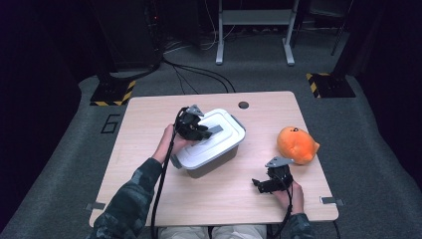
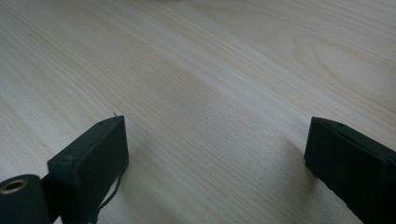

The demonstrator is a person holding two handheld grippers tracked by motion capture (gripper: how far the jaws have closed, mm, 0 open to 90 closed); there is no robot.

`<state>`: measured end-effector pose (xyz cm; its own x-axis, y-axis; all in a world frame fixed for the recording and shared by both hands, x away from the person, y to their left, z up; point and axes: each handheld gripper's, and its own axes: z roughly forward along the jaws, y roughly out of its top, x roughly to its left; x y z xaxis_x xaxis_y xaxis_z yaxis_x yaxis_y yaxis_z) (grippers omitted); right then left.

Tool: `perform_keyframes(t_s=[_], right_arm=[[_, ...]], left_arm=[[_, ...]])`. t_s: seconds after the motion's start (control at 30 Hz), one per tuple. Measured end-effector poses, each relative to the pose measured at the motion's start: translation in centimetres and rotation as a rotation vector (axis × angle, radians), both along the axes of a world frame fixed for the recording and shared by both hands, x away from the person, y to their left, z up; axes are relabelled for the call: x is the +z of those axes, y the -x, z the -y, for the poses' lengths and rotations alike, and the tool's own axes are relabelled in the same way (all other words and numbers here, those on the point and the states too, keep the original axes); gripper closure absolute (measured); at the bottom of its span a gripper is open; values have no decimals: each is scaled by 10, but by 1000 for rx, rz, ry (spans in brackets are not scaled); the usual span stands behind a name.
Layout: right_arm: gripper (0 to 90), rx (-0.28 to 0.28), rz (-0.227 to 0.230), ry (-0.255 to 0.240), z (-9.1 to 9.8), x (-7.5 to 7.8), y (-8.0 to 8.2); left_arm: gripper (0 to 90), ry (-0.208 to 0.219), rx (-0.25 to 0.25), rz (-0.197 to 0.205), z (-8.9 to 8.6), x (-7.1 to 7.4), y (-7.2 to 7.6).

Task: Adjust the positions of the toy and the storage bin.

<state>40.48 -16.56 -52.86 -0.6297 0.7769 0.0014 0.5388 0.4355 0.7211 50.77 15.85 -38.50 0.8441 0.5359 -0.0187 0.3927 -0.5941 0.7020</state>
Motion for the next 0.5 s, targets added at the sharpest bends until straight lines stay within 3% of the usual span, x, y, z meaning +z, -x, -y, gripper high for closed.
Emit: perform_keyframes(t_s=[0.23,0.5], right_arm=[[59,-1,1,2,0,0,0],[64,-3,3,1,0,0,0]], left_arm=[[665,0,-33,-1,13,0,3],[666,13,-34,-2,17,-1,4]])
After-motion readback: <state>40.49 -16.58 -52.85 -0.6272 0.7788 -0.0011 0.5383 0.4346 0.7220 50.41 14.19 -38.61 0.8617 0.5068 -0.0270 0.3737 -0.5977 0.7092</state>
